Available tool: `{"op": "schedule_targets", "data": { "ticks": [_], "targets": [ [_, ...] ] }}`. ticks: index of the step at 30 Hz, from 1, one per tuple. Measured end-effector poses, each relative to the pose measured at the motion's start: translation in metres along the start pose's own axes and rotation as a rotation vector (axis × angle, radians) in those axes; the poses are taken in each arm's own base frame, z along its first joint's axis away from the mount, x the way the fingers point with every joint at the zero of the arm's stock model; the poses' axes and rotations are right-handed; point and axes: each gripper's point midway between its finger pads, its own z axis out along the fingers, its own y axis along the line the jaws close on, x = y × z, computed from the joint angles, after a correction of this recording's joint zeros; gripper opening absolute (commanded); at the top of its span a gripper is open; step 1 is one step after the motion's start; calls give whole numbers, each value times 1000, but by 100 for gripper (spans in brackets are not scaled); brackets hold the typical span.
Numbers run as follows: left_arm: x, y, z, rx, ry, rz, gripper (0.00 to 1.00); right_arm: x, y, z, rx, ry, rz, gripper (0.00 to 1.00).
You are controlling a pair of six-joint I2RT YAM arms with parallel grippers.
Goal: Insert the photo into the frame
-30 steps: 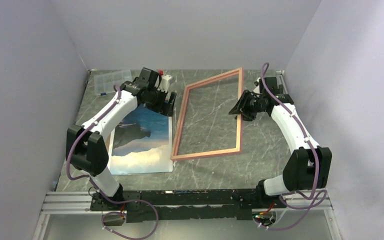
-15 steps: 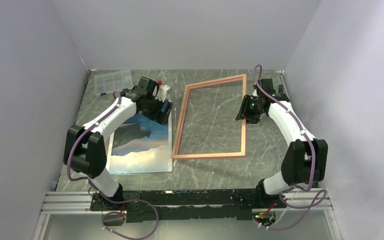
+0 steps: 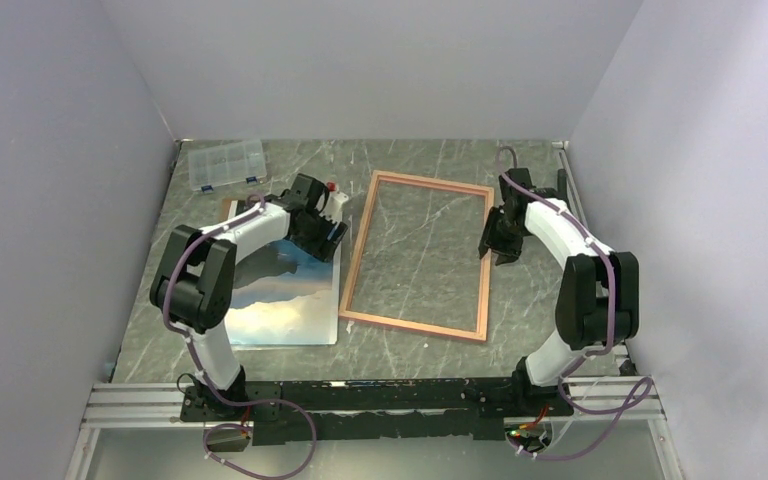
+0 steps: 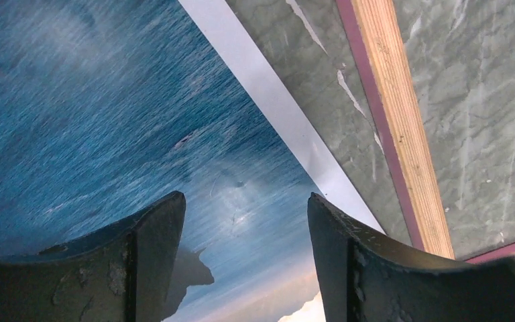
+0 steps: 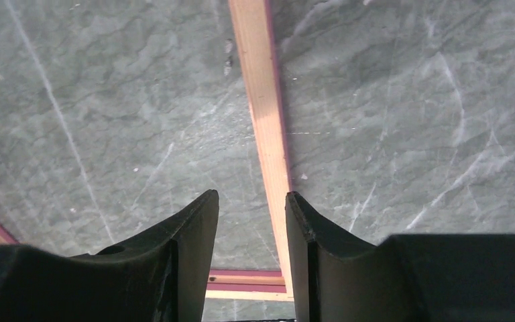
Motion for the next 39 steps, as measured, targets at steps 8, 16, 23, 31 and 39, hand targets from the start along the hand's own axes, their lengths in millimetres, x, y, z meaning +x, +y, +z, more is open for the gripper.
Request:
{"op": "schedule_targets", "data": {
  "ticks": [8,16,23,31,39],
  "targets": [
    [3,-9,4,13,5,20,75,-1,18,0,79,-62,-21,71],
    [-38,51,-83,8,-133,-163,94,-10,184,-10,-97,-198,-226,77],
    [1,130,-176,-163,-204,-337,94,19,296,42,-158,-202,-373,77],
    [90,171,-189,-201,-86,-553,94,45,296,88,-102,-147,-427,62],
    [133,174,-165,-165,18,-598,86,52,277,87,-116,-179,-469,49]
  ]
}}
